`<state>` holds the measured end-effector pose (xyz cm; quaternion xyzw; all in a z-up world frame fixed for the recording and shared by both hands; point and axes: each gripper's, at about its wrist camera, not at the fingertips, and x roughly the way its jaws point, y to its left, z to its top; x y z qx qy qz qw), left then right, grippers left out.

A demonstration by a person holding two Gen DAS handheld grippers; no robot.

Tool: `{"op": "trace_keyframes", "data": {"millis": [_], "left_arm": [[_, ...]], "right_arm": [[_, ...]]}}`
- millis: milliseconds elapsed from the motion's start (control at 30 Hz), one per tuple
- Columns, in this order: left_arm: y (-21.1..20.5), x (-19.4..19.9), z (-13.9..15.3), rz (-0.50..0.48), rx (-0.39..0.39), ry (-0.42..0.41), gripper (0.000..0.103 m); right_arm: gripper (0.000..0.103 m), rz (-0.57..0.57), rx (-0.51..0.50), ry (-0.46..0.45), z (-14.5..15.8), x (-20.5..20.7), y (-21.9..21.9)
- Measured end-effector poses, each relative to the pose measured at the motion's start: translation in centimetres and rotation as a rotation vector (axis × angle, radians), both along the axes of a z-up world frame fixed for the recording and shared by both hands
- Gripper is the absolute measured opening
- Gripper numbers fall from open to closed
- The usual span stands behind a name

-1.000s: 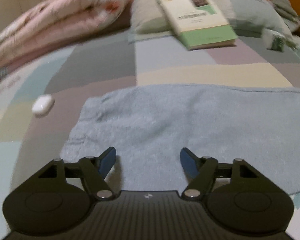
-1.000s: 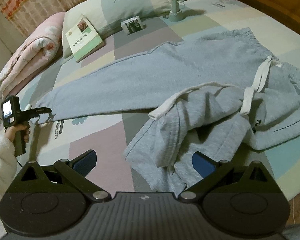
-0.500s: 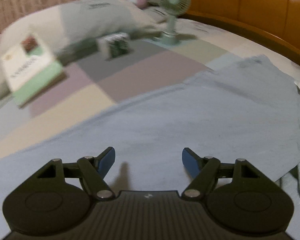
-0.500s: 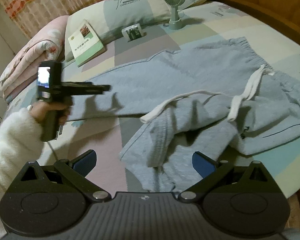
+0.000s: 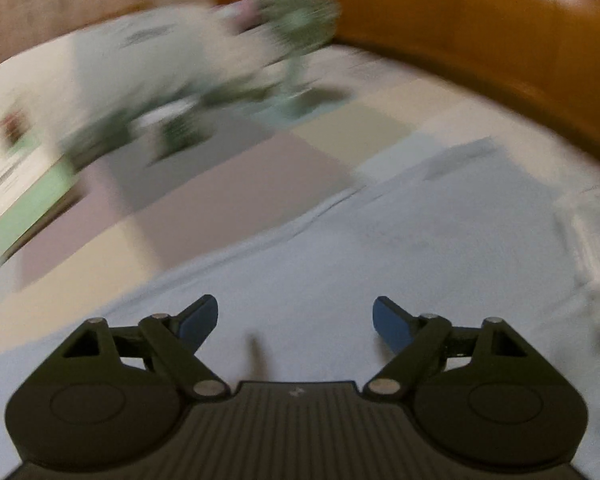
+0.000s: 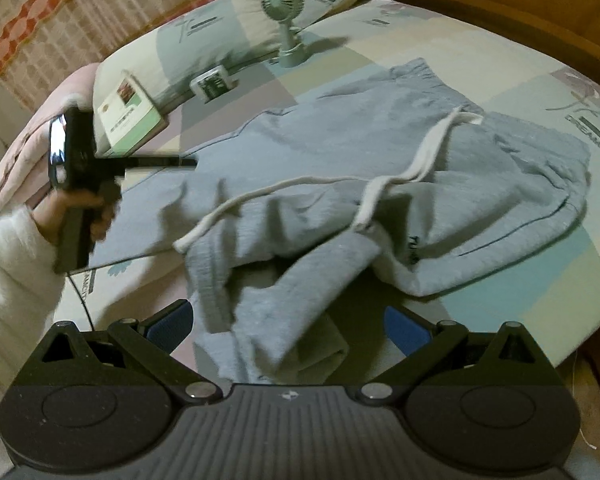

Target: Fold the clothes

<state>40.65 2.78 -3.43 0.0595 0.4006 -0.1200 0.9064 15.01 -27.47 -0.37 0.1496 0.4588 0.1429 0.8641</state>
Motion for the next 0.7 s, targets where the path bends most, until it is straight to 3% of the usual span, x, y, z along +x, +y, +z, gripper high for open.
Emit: {"op": "trace_keyframes", "data": {"millis": [100, 233, 433, 700], "left_arm": [[-5.4, 2.7, 1.0, -0.130, -0.070, 0.001, 0.085], [-12.0, 6.8, -0.8, -0.261, -0.154, 0.069, 0.084], [-16.4, 12.0, -5.8, -0.208, -0.035, 0.179, 0.083], [-18.8, 15.6, -7.3, -0.180, 0.004, 0.156, 0.094]], "right_arm": [[0.103, -0.019, 0.009, 0.000, -0.4, 0.0, -1.3], [0.103, -0.039, 0.016, 0.000, -0.8, 0.0, -2.9], [0.103, -0.075, 0.052, -0.003, -1.9, 0.4, -6.0], [0.103, -0.146, 0.096, 0.042, -4.4, 1.2, -9.4]]}}
